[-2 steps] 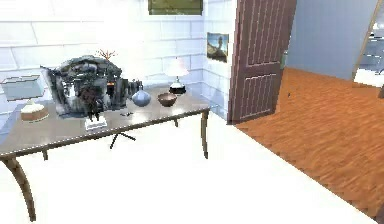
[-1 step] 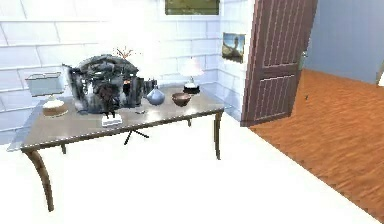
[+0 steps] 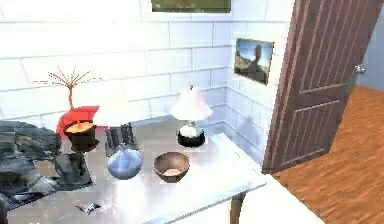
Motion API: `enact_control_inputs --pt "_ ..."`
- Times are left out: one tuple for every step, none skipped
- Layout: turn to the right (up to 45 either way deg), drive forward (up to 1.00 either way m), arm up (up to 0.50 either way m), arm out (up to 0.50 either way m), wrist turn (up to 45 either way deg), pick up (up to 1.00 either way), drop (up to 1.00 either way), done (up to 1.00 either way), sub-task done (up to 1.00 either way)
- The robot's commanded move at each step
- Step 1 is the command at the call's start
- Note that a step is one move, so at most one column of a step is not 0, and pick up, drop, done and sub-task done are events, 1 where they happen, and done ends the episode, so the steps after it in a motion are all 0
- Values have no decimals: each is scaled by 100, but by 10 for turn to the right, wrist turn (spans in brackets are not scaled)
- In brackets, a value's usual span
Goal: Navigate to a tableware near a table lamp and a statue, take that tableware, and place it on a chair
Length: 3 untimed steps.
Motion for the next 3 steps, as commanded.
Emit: enact_control_inputs --pt "450 0 0 0 0 0 0 0 0" --pt "180 0 0 0 0 0 0 0 0" --pt "0 15 0 0 0 0 0 0 0"
